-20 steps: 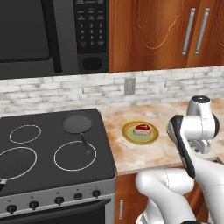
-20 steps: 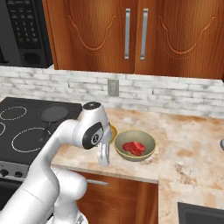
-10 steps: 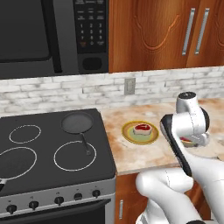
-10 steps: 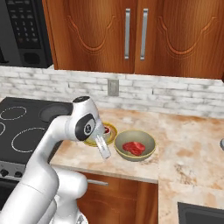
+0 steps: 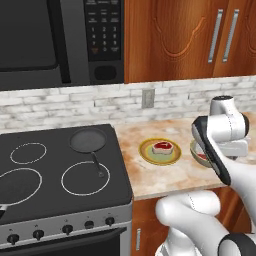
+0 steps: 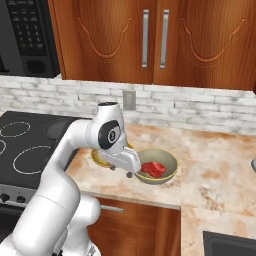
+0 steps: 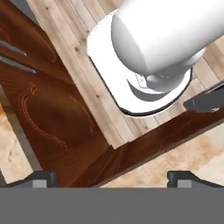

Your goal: Place one of the steaks on the plate and the other in the bowl. Then place the bowl in the fridge.

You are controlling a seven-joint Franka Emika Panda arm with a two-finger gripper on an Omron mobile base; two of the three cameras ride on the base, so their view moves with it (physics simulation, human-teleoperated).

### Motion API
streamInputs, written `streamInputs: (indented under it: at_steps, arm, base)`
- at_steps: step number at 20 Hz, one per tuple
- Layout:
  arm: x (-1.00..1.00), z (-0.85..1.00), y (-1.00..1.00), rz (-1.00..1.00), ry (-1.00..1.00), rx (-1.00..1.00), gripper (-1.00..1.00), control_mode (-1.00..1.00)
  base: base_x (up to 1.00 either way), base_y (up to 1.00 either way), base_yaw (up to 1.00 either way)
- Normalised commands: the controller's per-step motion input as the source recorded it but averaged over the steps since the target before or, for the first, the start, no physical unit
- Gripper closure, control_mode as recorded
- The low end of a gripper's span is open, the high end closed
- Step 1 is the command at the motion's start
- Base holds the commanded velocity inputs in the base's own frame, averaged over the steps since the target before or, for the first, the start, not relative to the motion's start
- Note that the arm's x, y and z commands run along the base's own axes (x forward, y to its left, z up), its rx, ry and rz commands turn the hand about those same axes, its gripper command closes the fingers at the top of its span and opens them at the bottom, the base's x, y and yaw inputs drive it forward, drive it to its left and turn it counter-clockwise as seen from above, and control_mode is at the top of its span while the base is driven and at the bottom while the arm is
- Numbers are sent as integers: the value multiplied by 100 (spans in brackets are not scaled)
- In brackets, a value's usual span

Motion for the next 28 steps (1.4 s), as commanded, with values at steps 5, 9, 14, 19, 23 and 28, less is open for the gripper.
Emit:
streamInputs:
  at_steps: [5,9,14,19,23,28]
  arm:
    - [-47,-3,11,41,2,-1,-100,-100]
    - [-27,-3,16,10,-2,6,-100,-100]
    - [0,2,29,0,0,10,-100,-100]
    - [0,0,23,3,0,0,-100,-100]
    - [-10,0,20,3,0,0,-100,100]
    - [0,0,0,0,0,0,-100,100]
  base:
    - [0,0,0]
    - [0,0,0]
    - [0,0,0]
    - [0,0,0]
    - [-9,10,3]
    - [-25,84,6]
